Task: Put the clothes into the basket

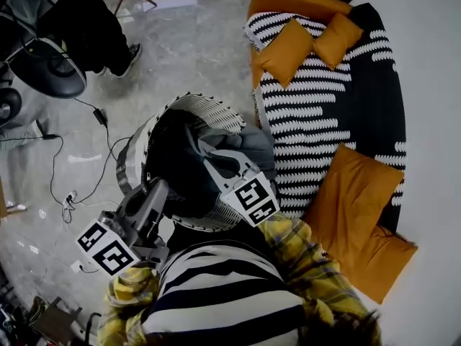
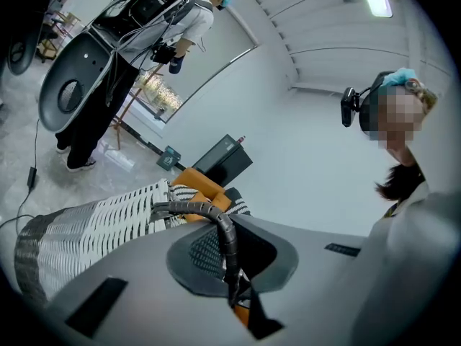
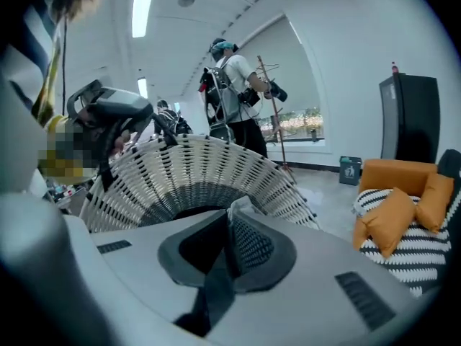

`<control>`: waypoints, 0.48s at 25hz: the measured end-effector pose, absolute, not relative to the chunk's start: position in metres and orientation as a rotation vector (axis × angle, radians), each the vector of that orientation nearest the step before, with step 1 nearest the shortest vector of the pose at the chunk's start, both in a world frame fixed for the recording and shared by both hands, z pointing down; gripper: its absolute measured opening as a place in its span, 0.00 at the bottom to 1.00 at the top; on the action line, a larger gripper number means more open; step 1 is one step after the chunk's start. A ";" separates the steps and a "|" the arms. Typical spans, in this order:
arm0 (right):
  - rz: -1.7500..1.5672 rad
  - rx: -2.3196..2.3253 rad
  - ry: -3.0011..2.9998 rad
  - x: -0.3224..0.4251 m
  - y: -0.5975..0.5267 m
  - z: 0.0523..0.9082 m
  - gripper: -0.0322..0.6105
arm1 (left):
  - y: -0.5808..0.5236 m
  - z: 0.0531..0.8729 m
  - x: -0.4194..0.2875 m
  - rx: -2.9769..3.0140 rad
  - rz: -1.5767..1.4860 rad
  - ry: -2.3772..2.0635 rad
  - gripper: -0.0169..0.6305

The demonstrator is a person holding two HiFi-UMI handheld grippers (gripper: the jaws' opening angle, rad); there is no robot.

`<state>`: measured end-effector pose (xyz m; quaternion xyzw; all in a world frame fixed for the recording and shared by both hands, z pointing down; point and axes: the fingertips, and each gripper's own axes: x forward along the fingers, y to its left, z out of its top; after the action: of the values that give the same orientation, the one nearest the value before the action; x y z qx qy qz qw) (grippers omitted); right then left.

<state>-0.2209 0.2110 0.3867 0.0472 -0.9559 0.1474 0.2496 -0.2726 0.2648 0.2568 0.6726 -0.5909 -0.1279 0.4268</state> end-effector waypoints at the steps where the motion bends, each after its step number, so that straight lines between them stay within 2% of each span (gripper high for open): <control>1: 0.380 0.082 -2.600 -0.225 0.221 0.387 0.12 | 0.266 0.256 -0.273 1.679 -0.326 -1.480 0.05; 8: 0.216 -0.168 -2.442 -0.226 0.279 0.423 0.13 | 0.276 0.252 -0.277 1.662 -0.350 -1.509 0.05; 9: 0.193 -0.173 -2.436 -0.226 0.280 0.425 0.16 | 0.277 0.252 -0.278 1.659 -0.351 -1.512 0.05; 11: 0.168 -0.171 -2.435 -0.225 0.278 0.426 0.29 | 0.277 0.252 -0.281 1.653 -0.353 -1.517 0.05; 12: 0.167 -0.162 -2.437 -0.224 0.276 0.427 0.29 | 0.278 0.253 -0.282 1.649 -0.353 -1.520 0.05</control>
<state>-0.2237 0.2756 0.4267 -0.0624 -0.9363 0.0640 0.3397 -0.2820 0.2778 0.2527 0.6585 -0.6069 -0.1409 0.4221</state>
